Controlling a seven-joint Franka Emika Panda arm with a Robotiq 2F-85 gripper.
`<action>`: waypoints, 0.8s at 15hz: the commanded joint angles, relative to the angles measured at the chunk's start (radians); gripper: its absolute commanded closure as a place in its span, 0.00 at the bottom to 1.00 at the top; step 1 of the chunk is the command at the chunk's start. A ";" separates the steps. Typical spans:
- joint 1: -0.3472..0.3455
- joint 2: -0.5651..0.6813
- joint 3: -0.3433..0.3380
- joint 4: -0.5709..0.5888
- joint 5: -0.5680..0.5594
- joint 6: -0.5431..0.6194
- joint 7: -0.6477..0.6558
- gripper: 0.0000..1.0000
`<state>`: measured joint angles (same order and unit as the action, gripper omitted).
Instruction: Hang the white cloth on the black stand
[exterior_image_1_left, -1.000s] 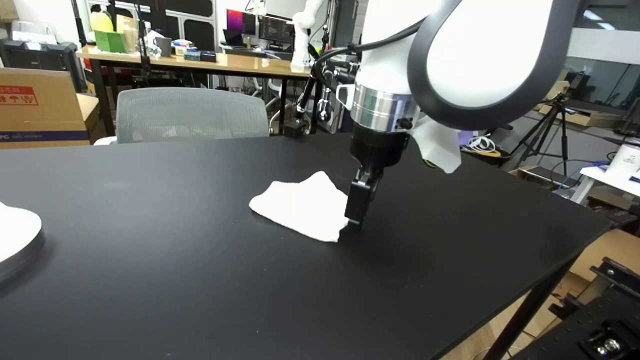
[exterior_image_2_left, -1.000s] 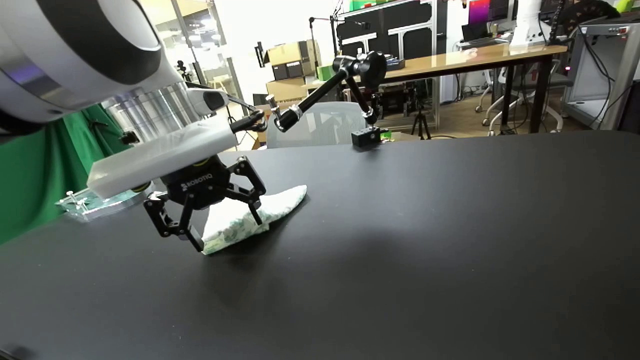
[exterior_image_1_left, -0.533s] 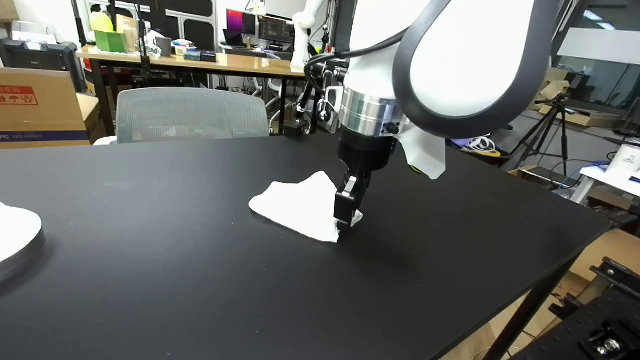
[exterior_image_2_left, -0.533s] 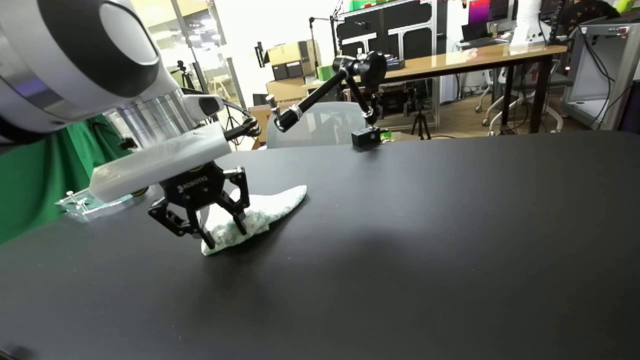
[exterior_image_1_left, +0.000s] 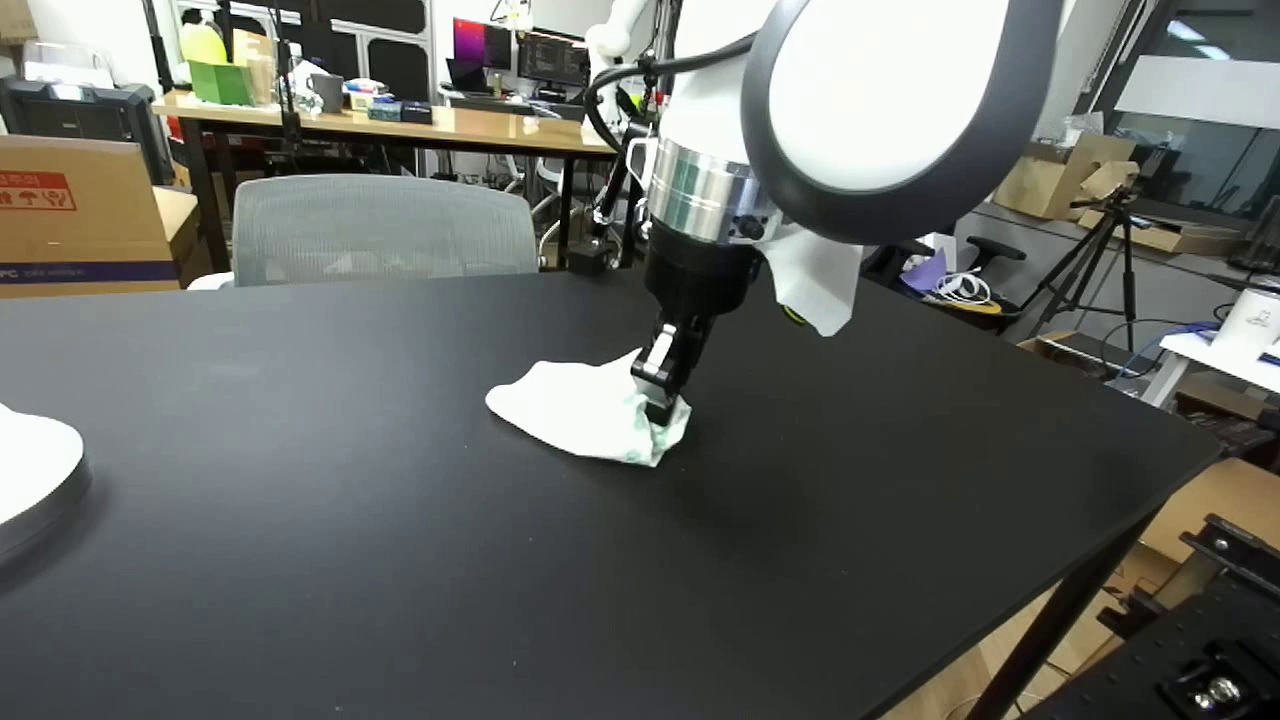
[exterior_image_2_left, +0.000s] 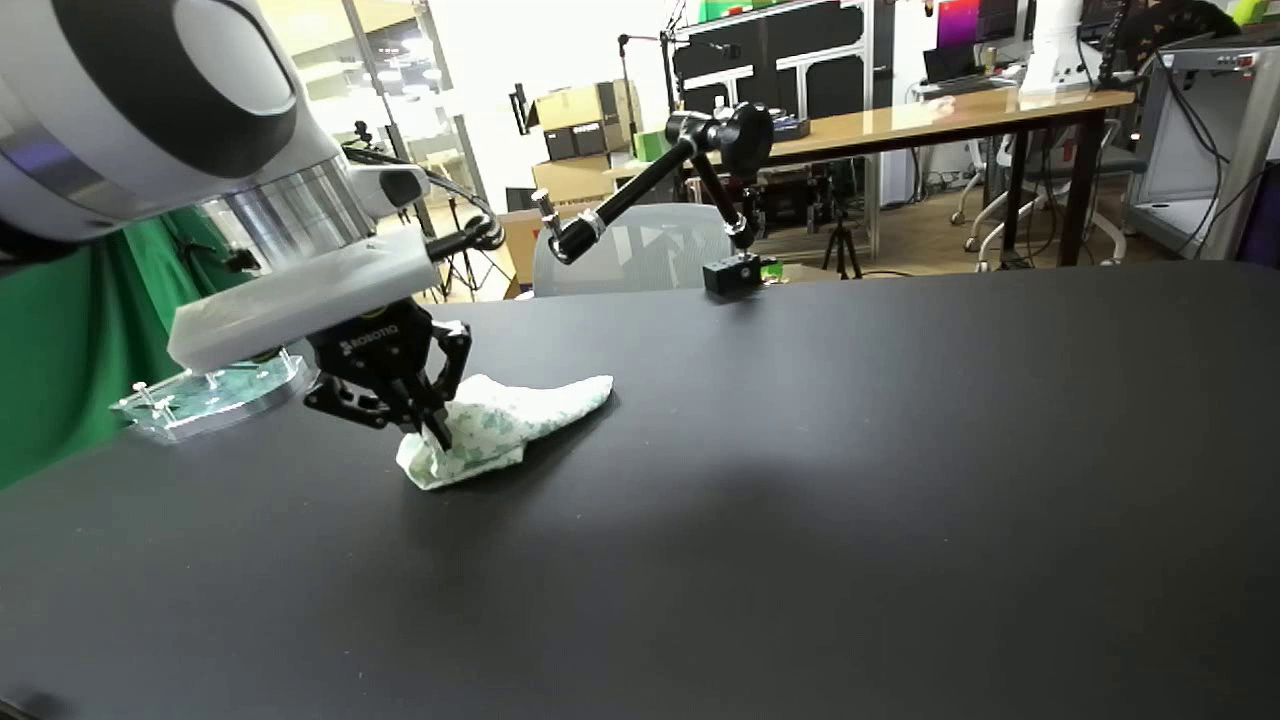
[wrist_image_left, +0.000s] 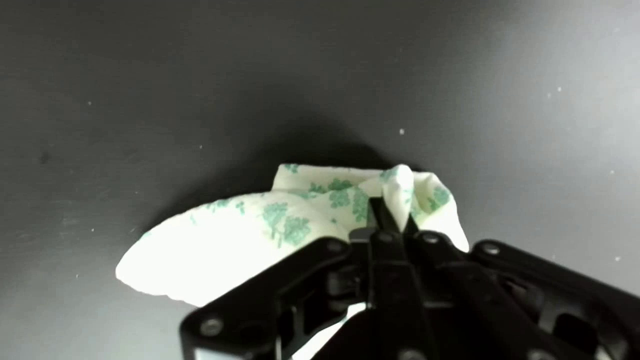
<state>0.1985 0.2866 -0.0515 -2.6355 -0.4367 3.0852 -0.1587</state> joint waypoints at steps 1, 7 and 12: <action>-0.009 -0.079 0.018 0.025 0.010 -0.037 -0.017 0.99; -0.079 -0.198 0.151 0.117 0.200 -0.156 -0.178 0.99; -0.089 -0.255 0.156 0.316 0.273 -0.346 -0.268 0.99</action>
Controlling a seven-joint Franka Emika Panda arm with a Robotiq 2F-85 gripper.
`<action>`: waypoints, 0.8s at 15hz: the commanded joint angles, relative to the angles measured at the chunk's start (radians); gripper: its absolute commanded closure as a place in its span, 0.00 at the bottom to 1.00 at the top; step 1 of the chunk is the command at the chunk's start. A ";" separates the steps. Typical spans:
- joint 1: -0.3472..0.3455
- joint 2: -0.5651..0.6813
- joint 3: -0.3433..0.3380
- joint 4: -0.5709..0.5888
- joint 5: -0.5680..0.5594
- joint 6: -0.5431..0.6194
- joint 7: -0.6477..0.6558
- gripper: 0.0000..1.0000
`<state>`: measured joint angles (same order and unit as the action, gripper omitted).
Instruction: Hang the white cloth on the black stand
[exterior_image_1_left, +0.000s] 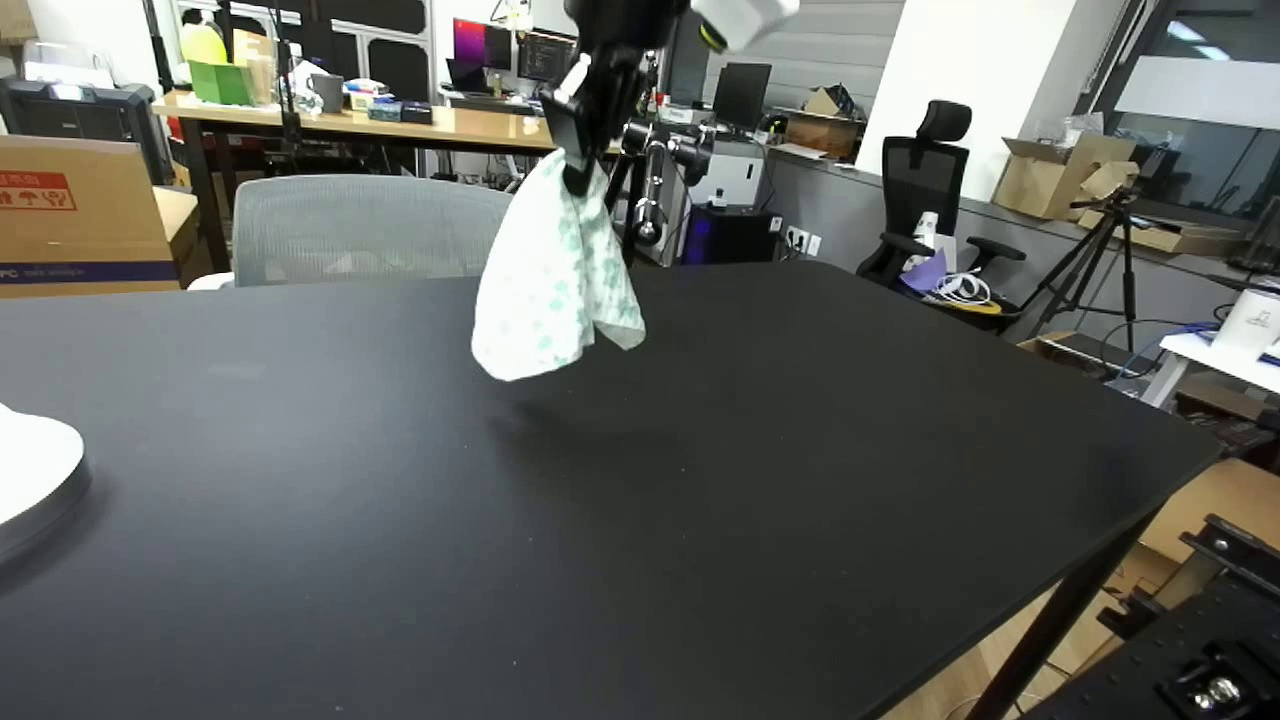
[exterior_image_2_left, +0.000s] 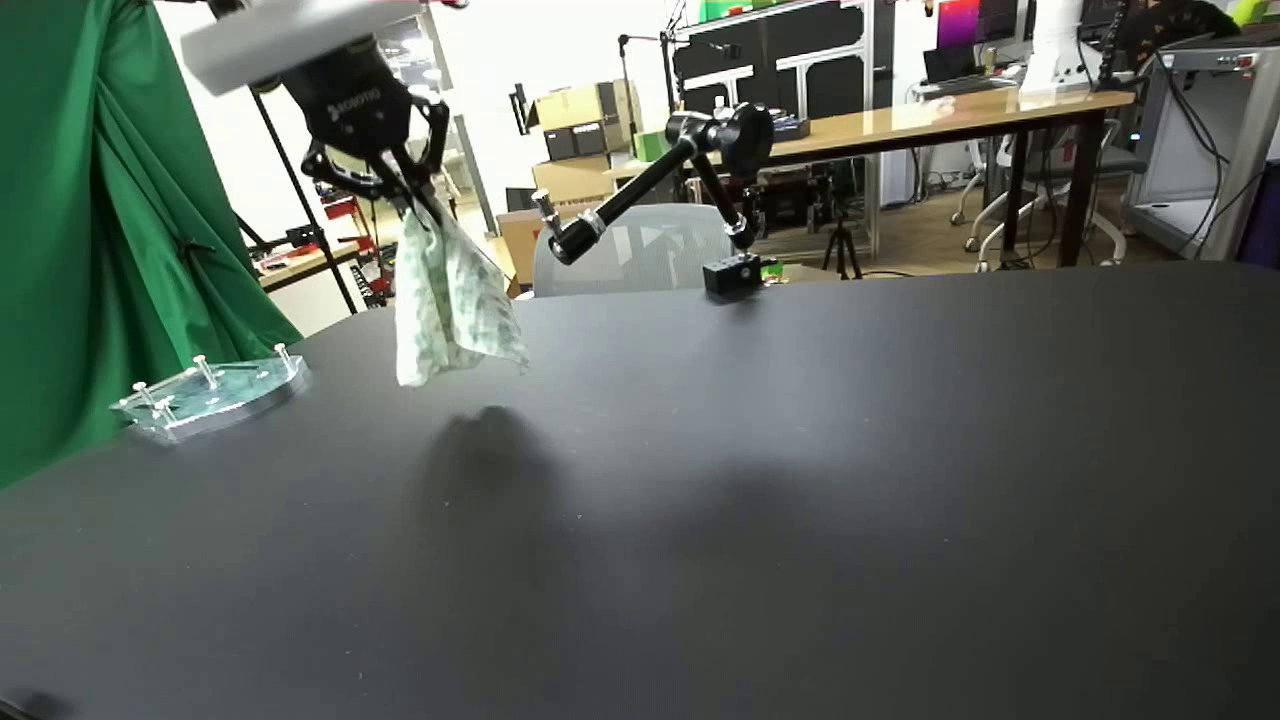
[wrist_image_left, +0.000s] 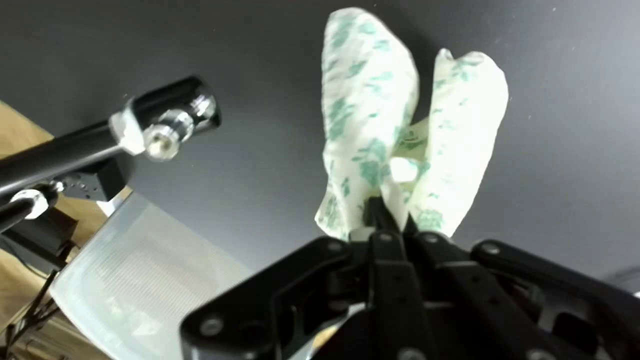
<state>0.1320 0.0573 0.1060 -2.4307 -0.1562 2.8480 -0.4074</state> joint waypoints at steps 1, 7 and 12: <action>-0.028 -0.024 -0.013 0.159 -0.043 -0.138 0.001 0.99; -0.081 0.047 -0.055 0.337 -0.077 -0.239 0.012 0.99; -0.104 0.073 -0.059 0.356 -0.042 -0.306 -0.006 0.99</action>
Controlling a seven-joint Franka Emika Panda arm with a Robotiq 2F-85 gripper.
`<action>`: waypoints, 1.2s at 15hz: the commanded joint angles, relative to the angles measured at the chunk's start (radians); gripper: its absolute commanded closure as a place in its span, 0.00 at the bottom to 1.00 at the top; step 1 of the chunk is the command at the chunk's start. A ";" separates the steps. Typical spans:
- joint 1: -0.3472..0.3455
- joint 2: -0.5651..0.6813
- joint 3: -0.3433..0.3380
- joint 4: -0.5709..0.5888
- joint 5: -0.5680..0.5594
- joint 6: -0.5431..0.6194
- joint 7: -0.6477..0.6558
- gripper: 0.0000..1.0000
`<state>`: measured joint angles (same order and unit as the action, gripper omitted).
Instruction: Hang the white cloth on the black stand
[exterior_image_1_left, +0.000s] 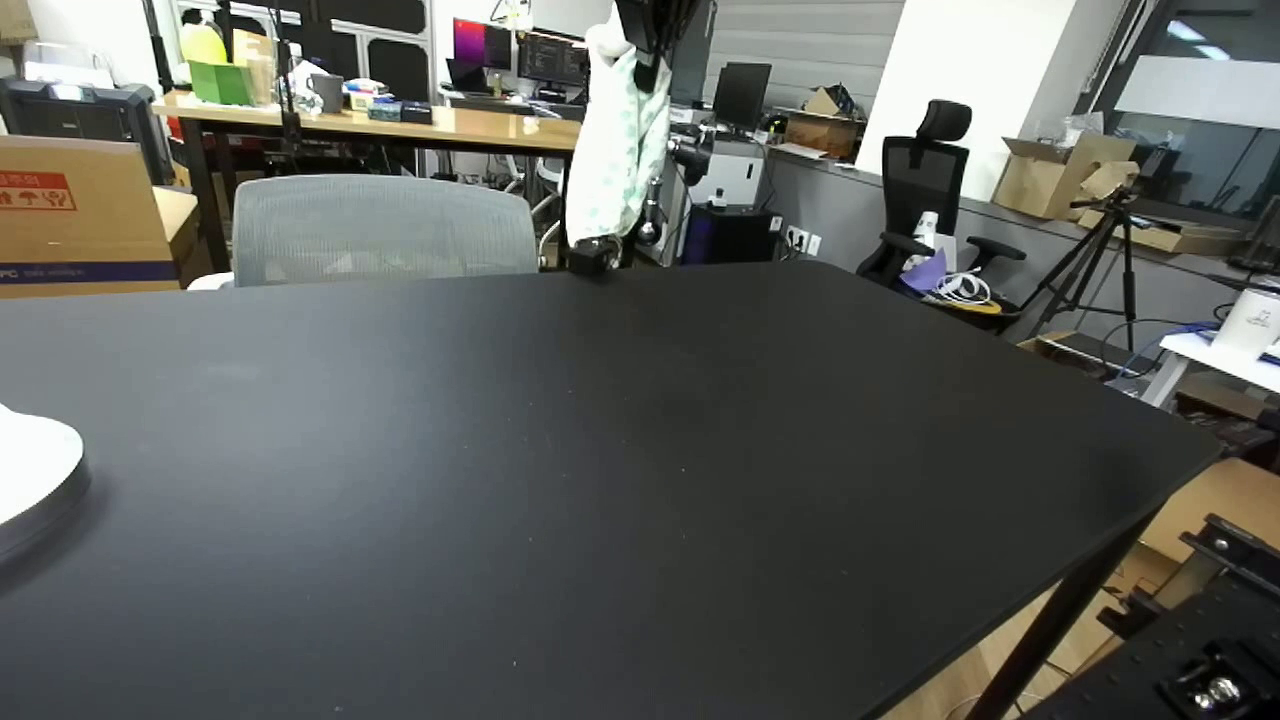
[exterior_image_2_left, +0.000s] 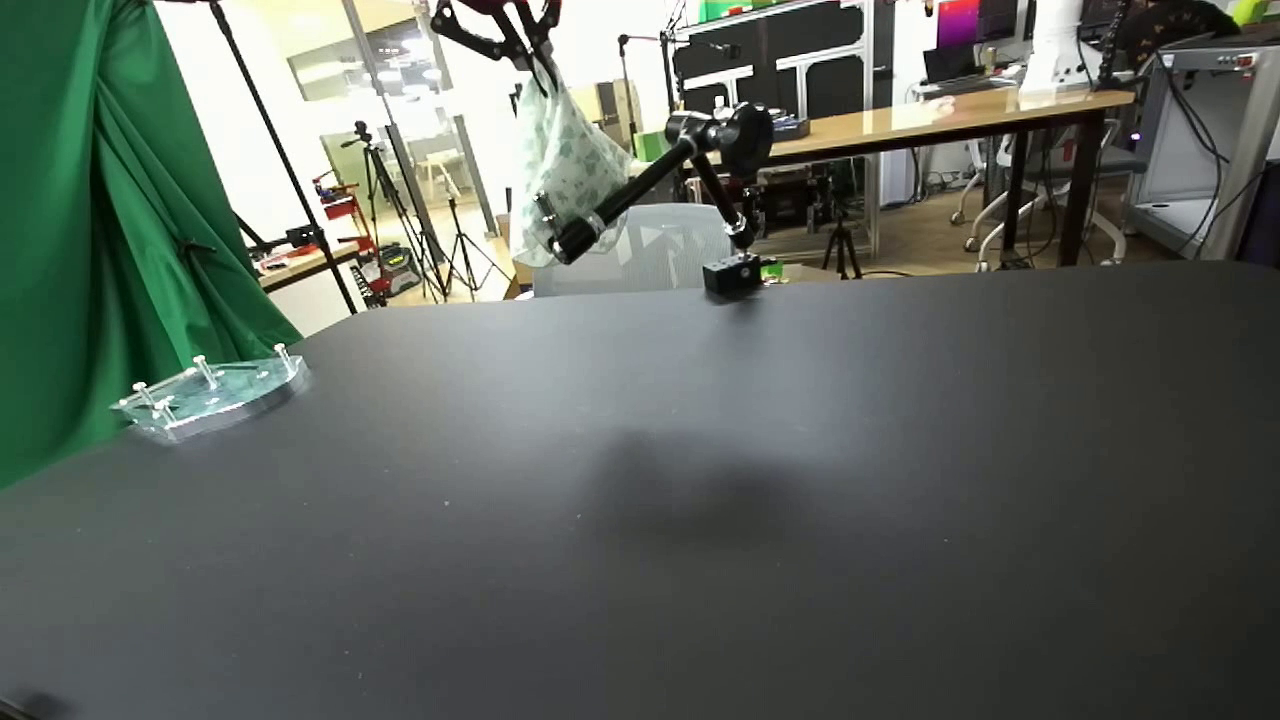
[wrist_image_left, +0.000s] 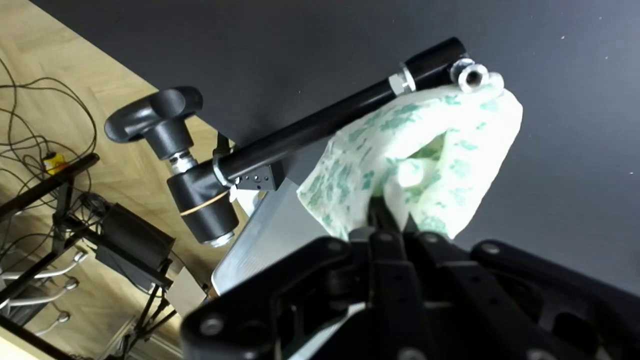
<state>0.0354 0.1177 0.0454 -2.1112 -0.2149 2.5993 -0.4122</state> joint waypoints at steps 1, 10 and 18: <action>-0.010 0.004 0.004 0.031 0.026 -0.070 -0.007 0.99; -0.002 -0.078 0.001 0.100 0.014 -0.161 0.012 0.99; 0.005 -0.127 0.003 0.100 0.014 -0.212 0.006 0.99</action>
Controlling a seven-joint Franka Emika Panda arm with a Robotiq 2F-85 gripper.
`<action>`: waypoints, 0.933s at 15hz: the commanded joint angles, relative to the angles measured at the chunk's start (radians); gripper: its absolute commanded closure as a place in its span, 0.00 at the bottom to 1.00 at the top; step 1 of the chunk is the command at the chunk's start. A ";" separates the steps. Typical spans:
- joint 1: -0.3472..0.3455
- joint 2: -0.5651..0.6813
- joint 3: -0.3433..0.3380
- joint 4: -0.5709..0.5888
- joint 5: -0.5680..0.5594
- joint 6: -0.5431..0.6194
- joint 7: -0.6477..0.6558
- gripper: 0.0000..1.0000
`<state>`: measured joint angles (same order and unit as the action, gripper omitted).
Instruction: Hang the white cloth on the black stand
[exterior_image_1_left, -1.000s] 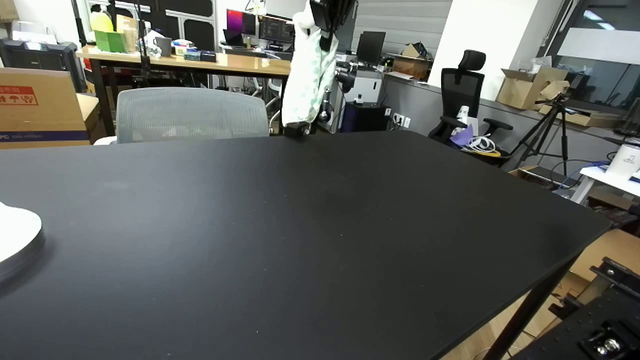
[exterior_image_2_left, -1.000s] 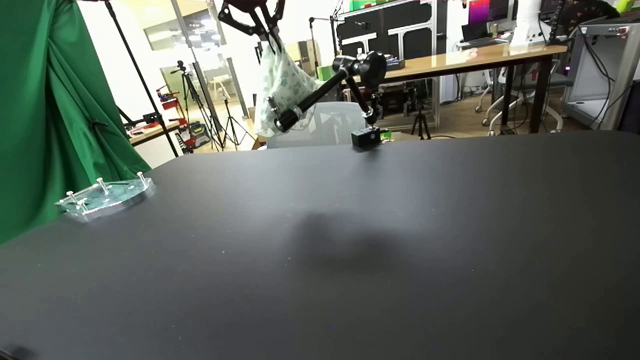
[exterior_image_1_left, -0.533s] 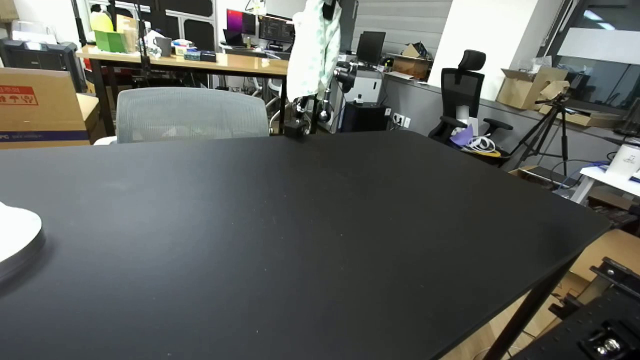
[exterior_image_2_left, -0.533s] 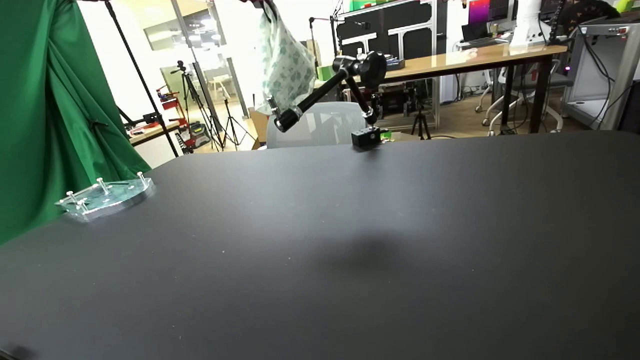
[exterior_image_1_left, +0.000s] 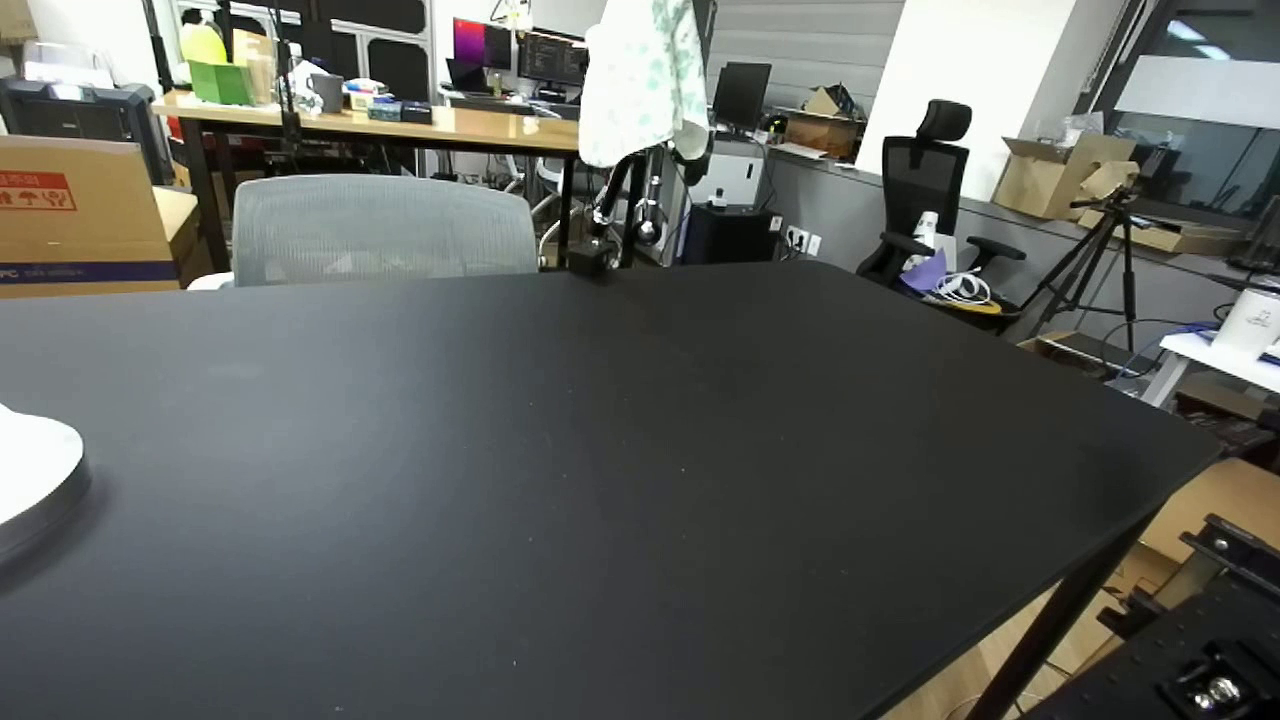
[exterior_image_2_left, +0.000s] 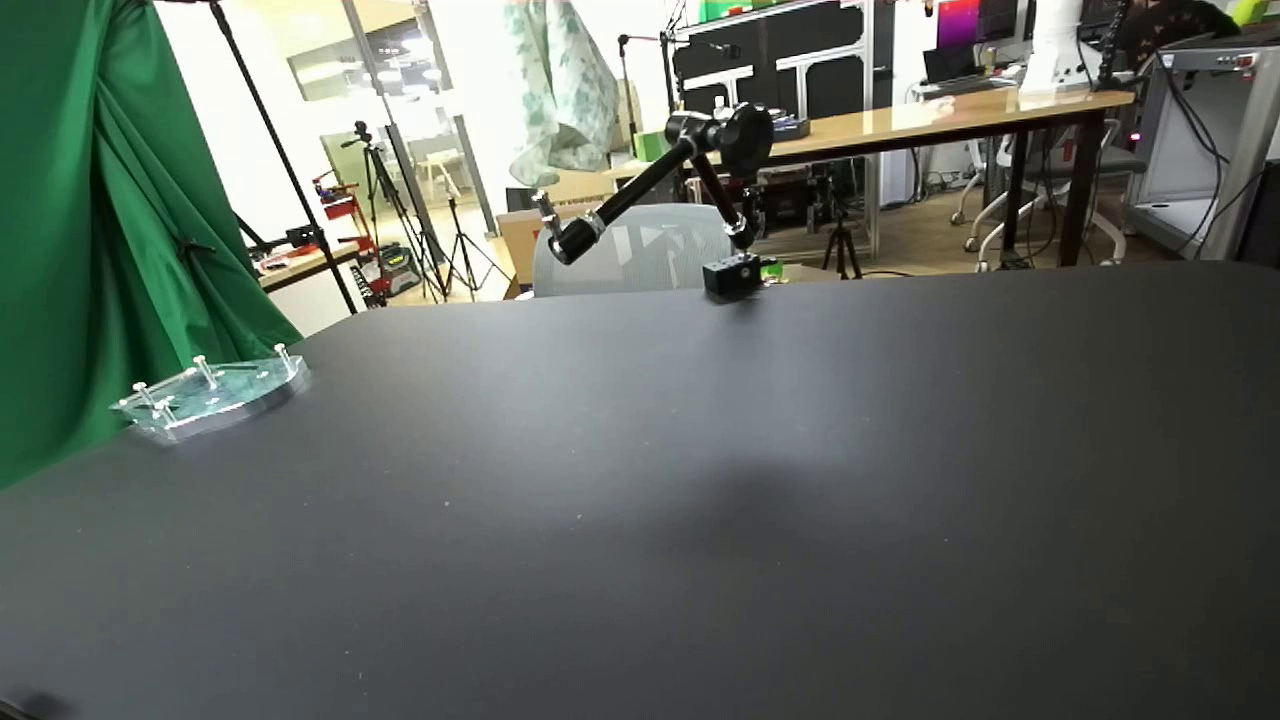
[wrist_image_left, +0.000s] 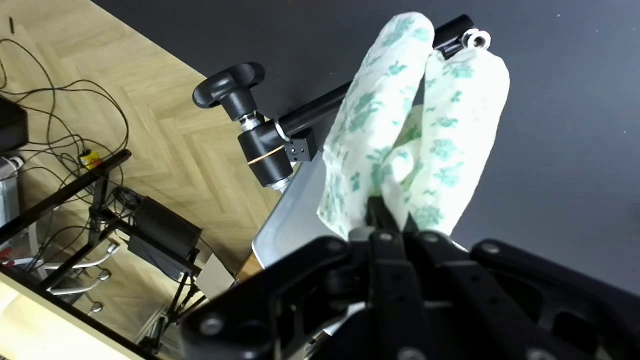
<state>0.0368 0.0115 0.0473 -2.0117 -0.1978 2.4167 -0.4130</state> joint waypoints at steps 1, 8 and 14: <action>0.004 -0.022 0.000 -0.006 -0.001 -0.031 0.007 0.99; 0.000 -0.025 -0.004 -0.078 0.026 -0.059 -0.008 0.99; -0.001 -0.023 -0.006 -0.136 0.056 -0.052 -0.020 0.99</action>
<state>0.0380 0.0095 0.0452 -2.1126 -0.1704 2.3619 -0.4138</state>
